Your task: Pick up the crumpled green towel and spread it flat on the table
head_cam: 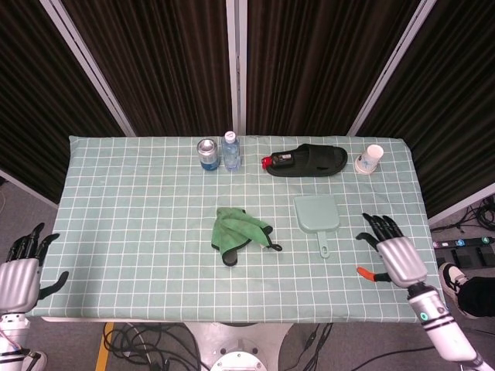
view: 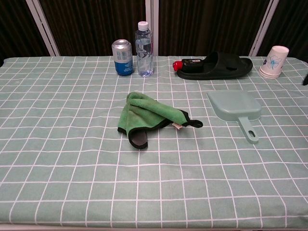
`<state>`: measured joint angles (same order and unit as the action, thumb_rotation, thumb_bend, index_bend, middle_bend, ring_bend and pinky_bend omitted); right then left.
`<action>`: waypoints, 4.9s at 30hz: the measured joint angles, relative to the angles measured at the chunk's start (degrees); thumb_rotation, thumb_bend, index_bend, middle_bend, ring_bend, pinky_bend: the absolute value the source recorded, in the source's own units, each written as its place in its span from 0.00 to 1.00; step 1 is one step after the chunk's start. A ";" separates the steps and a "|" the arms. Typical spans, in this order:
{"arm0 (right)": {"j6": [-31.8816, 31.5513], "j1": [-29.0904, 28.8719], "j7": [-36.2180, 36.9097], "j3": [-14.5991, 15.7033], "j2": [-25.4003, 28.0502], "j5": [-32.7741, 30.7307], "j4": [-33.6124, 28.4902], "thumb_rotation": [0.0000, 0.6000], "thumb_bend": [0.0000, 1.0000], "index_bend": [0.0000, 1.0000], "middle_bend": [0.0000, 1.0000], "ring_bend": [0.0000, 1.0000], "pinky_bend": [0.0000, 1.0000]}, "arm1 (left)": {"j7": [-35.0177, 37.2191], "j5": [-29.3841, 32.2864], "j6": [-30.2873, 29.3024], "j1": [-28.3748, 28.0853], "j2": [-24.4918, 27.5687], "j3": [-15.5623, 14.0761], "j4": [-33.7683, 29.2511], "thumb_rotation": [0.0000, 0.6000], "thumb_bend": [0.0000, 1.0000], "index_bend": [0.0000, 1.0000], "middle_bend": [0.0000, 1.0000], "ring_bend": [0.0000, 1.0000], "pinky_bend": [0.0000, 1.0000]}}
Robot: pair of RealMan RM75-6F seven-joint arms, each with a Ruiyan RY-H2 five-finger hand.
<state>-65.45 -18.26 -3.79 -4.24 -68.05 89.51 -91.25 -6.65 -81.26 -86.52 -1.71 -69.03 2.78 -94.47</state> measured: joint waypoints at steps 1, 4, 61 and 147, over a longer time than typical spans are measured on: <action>1.50 -1.33 -0.07 -0.43 -1.22 -0.37 0.85 0.84 0.09 0.31 0.00 0.00 0.00 | 0.07 0.05 -0.09 0.10 0.05 -0.03 0.00 1.00 0.29 0.23 0.13 0.12 0.13; 5.53 -5.40 -0.16 -1.95 -5.74 -1.70 4.54 0.88 0.10 0.31 0.01 0.00 0.00 | 0.20 0.31 -0.28 0.32 0.14 0.02 0.05 1.00 0.29 0.23 0.13 0.12 0.13; 9.55 -30.21 9.02 2.19 -42.69 4.15 42.66 1.00 0.39 0.55 0.16 0.02 0.00 | 5.59 2.02 1.57 1.16 0.56 0.13 2.41 1.00 0.29 0.23 0.13 0.12 0.13; 5.29 -54.02 -23.51 -28.10 -49.75 -31.08 32.14 1.00 0.45 0.72 0.22 0.05 0.00 | 21.81 29.22 42.01 -33.30 -24.25 11.87 12.49 0.71 0.21 0.43 0.22 0.16 0.18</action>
<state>-60.16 -72.28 -27.30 -32.33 -117.80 58.43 -59.11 15.16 -52.04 -44.51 -35.01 -93.28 14.65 -81.99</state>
